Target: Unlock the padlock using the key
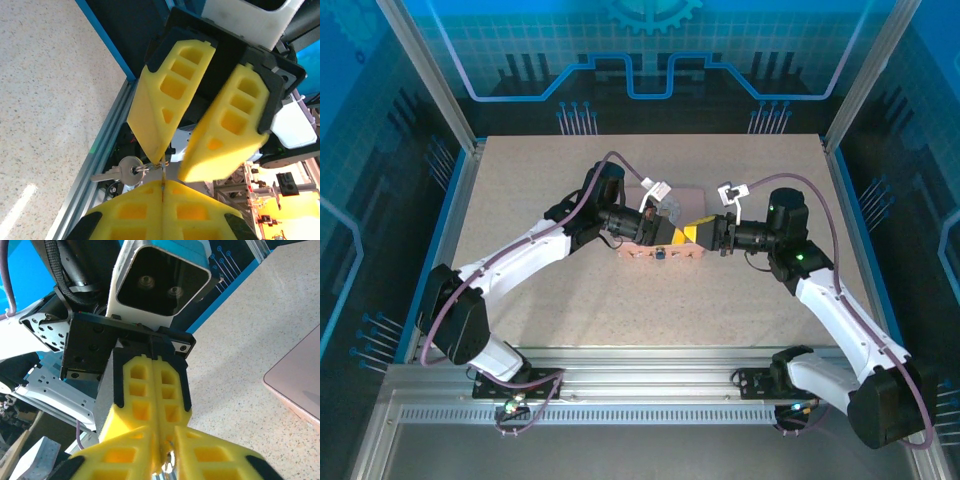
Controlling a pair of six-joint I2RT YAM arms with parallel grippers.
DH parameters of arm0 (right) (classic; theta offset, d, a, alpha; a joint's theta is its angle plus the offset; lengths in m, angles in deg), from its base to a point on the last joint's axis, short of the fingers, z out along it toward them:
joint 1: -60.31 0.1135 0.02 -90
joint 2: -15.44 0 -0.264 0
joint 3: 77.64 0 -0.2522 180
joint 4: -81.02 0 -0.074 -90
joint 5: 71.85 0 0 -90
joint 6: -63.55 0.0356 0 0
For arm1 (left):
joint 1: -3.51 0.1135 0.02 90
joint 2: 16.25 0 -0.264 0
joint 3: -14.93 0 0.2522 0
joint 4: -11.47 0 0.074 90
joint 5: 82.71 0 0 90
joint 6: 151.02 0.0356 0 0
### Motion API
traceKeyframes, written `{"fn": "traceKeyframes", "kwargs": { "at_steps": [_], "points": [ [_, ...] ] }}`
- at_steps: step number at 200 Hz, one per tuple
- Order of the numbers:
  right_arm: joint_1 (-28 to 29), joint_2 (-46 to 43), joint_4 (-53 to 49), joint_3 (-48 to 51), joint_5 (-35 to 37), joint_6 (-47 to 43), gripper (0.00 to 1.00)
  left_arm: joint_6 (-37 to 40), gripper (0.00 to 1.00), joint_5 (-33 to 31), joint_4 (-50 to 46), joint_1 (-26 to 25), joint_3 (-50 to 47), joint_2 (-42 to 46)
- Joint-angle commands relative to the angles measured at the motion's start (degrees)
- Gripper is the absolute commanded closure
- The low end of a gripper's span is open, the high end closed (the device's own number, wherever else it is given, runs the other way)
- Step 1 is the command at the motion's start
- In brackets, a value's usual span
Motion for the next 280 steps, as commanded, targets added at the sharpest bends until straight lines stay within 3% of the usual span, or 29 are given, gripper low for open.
{"fn": "traceKeyframes", "kwargs": {
  "at_steps": [1, 25, 50, 63, 87, 166, 193, 256, 280],
  "points": [
    [1.36, -0.04, 0.80, 0.27, -2.75, -0.84, 0.87, 1.23, 1.00, 1.25, -0.03, -0.45, 2.12, 1.74],
    [1.49, -0.22, 0.23, 0.32, -2.81, -1.47, 1.00, 1.53, 1.00, 1.10, -0.30, -0.44, 2.07, 1.79],
    [1.52, -1.09, -0.67, 0.35, -2.09, -2.41, 1.00, 1.83, 1.00, 0.10, -0.96, -0.05, 1.75, 2.08],
    [1.39, -1.91, -1.66, 0.34, -0.19, -3.29, 1.00, 1.25, 0.80, -0.75, -0.91, 0.44, 1.41, 2.35],
    [0.57, -3.50, -2.15, 0.88, 2.48, -3.66, 1.00, -3.04, 0.64, -1.72, 3.97, 2.52, -1.62, 3.98],
    [0.34, -5.44, -3.00, 0.82, 8.26, -5.46, 1.00, -12.09, 0.28, -8.08, 13.03, 5.26, -8.17, 5.99],
    [0.25, -5.34, 0.74, 0.97, 10.57, -2.31, 1.00, -16.78, 0.27, -9.66, 21.92, 5.21, -10.95, 5.97],
    [0.58, -2.92, 21.41, 6.19, 16.37, 14.24, 1.00, -33.06, 0.30, -12.06, 56.04, 3.28, -18.02, 1.85],
    [1.80, -2.64, 25.47, 7.69, 17.49, 16.62, 1.00, -35.83, 0.30, -13.20, 62.28, 1.95, -18.45, -0.64]
  ]
}}
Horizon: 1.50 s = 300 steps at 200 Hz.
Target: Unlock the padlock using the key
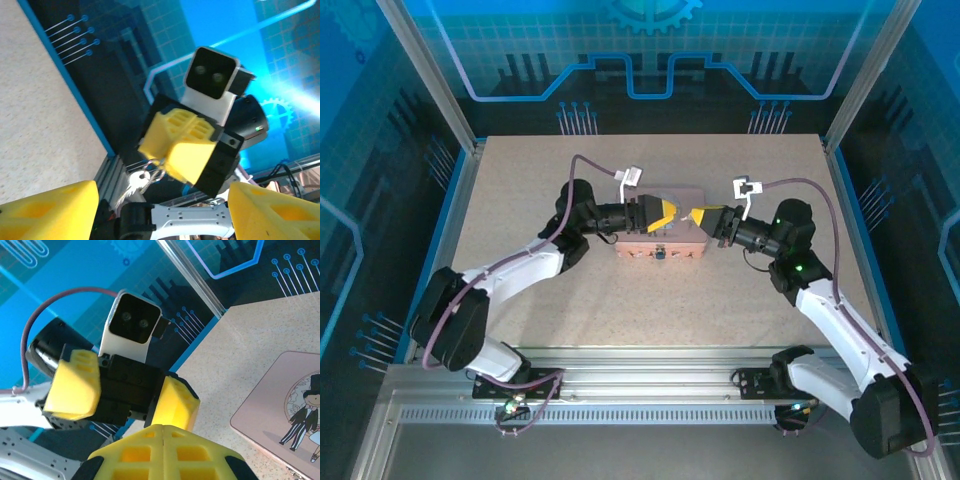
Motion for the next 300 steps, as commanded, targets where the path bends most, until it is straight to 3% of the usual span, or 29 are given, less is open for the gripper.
{"fn": "traceKeyframes", "kwargs": {
  "at_steps": [1, 34, 88, 137, 214, 241, 262, 283, 300],
  "points": [
    [1.47, 0.14, 9.23, 1.39, 2.64, 5.80, 1.00, -5.64, 0.30, -2.07, 13.87, -1.39, -1.01, -2.49],
    [2.40, -0.83, 9.87, 2.87, 5.18, 6.12, 1.00, -5.93, 0.32, -3.13, 15.87, -2.66, -0.62, -4.31],
    [2.40, -1.47, 8.96, 4.77, 8.98, 6.79, 1.00, -7.29, 0.56, -2.72, 17.63, -2.84, 0.09, -5.69],
    [2.36, -1.24, 11.09, 5.76, 10.40, 8.46, 1.00, -7.66, 0.64, -2.09, 18.00, -2.85, 0.00, -5.96],
    [2.46, -2.41, 11.90, 7.67, 11.50, 9.93, 1.00, -7.32, 1.00, -1.76, 17.28, -2.81, 0.26, -6.05],
    [2.51, -3.35, 10.33, 7.60, 11.16, 9.03, 1.00, -5.29, 1.00, -1.57, 13.32, -2.85, 1.10, -5.37],
    [2.49, -4.87, 5.28, 6.90, 11.30, 6.37, 0.71, -1.63, 1.00, -1.45, 6.03, -2.65, 2.05, -3.98],
    [1.39, -7.09, -1.43, 6.01, 10.95, 2.52, 0.63, 3.73, 1.00, -0.78, -3.73, -2.38, 3.52, -2.12],
    [-0.51, -7.88, -5.17, 4.79, 6.70, 0.37, 0.56, 8.41, 1.00, 0.72, -13.01, -2.14, 5.48, -1.10]
  ]
}}
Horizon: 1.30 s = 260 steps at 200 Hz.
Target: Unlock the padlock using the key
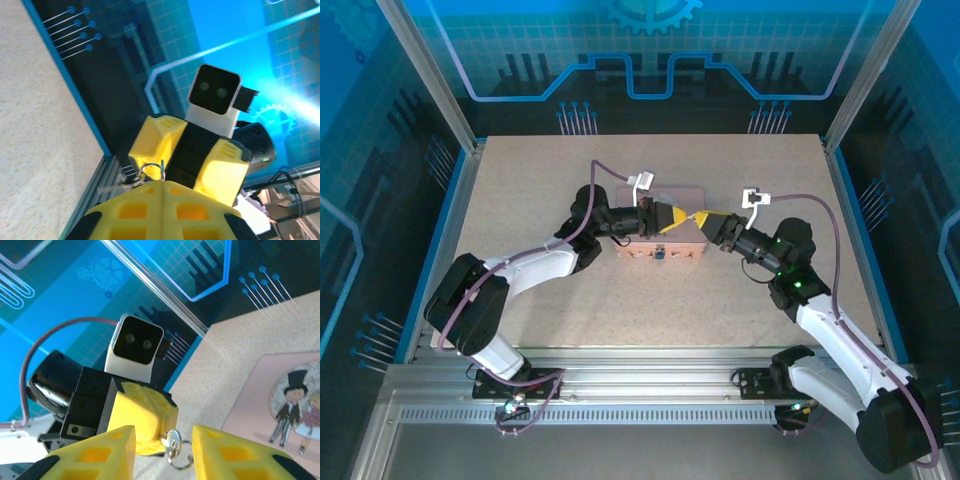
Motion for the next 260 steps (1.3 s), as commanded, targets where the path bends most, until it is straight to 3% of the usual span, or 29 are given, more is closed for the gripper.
{"fn": "traceKeyframes", "kwargs": {
  "at_steps": [1, 32, 67, 214, 260],
  "points": [
    [-2.32, -1.83, -8.18, -2.05, -3.68, -5.10, 0.56, 9.32, 1.00, 2.67, -14.05, 0.35, 4.24, 3.59],
    [-5.82, -0.66, -15.79, -5.64, -13.70, -9.09, 0.45, 17.65, 1.00, 7.31, -29.61, 0.87, 8.53, 3.90],
    [-7.84, 1.53, -14.28, -6.70, -22.04, -8.29, 0.49, 24.60, 1.00, 10.99, -40.90, 1.00, 12.74, 4.02],
    [-3.99, 6.35, -11.96, -8.20, -27.18, -7.96, 0.63, 21.79, 1.00, 11.73, -34.76, 1.00, 11.61, 4.78],
    [-3.80, 6.25, -12.09, -8.32, -27.06, -8.30, 0.79, 21.70, 1.00, 11.65, -34.67, 1.00, 11.42, 4.69]
  ]
}}
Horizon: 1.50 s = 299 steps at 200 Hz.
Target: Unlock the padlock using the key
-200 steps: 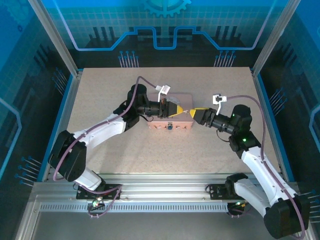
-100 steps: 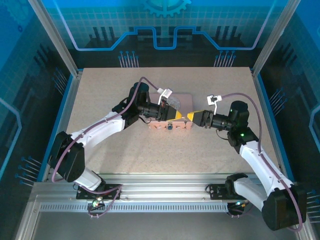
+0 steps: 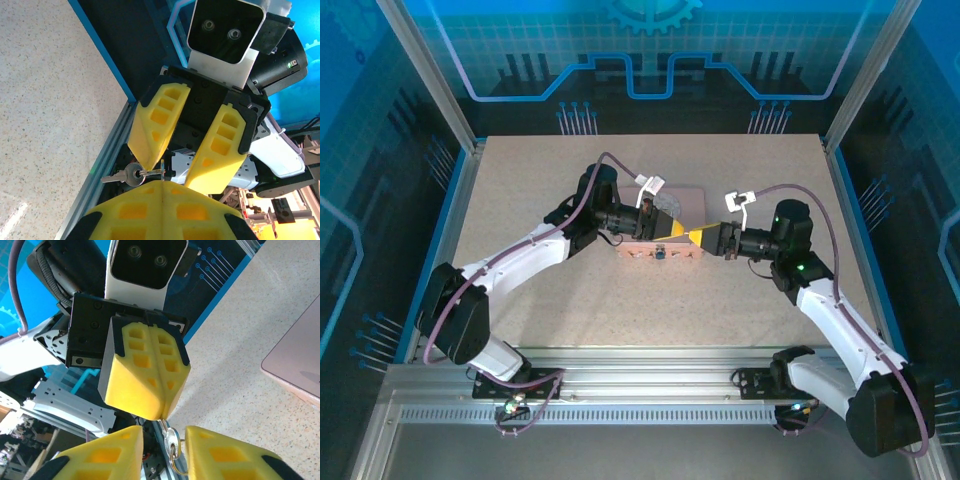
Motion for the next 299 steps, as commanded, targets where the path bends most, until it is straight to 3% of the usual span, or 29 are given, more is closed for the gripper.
{"fn": "traceKeyframes", "kwargs": {
  "at_steps": [1, 45, 83, 97, 111, 124, 127, 130, 178, 214, 260, 299],
  "points": [
    [0.61, -0.04, -0.20, -1.90, -1.44, -0.61, 0.79, 0.08, 1.00, 1.29, 1.37, 0.26, 0.13, 1.74],
    [0.61, -0.13, -1.36, -1.80, -1.10, -2.01, 1.00, 0.18, 1.00, 1.37, 1.34, 0.26, -0.04, 1.79],
    [0.87, -0.54, -2.33, -1.69, -0.90, -3.51, 1.00, 0.43, 1.00, 1.08, 0.96, 0.34, 0.05, 1.74],
    [0.88, -1.12, -3.55, -1.67, 0.38, -4.13, 1.00, 0.41, 0.79, -0.79, 0.58, 0.76, -0.48, 2.14],
    [0.79, -2.06, -5.64, -1.78, 2.50, -5.43, 1.00, 0.29, 0.45, -3.92, 0.34, 1.59, -1.83, 3.10],
    [0.54, -3.04, -7.12, -1.78, 4.34, -6.43, 1.00, 0.71, 0.24, -7.42, 0.47, 2.25, -3.73, 4.70],
    [0.57, -3.21, -7.48, -1.80, 4.71, -6.66, 1.00, 0.97, 0.07, -8.00, 0.68, 2.32, -4.26, 5.09],
    [0.46, -3.42, -7.90, -1.84, 5.22, -6.89, 1.00, 1.29, 0.02, -8.66, 0.87, 2.36, -4.78, 5.39],
    [-0.53, -4.97, -16.20, -3.14, 20.47, -12.06, 1.00, 4.98, 0.01, -18.95, -0.98, 2.23, -11.82, 10.85],
    [-0.66, -1.98, -17.82, -4.38, 34.39, -13.91, 1.00, 9.63, 0.01, -31.07, 14.43, -1.34, -26.36, 14.46],
    [-1.01, 8.19, -13.41, -7.90, 43.18, -13.32, 1.00, 10.59, 0.01, -36.30, 26.39, -5.29, -30.89, 3.95],
    [-1.91, 16.52, -7.32, -9.90, 47.76, -11.69, 1.00, 10.26, 0.01, -39.42, 38.16, -5.80, -31.99, -6.61]
  ]
}}
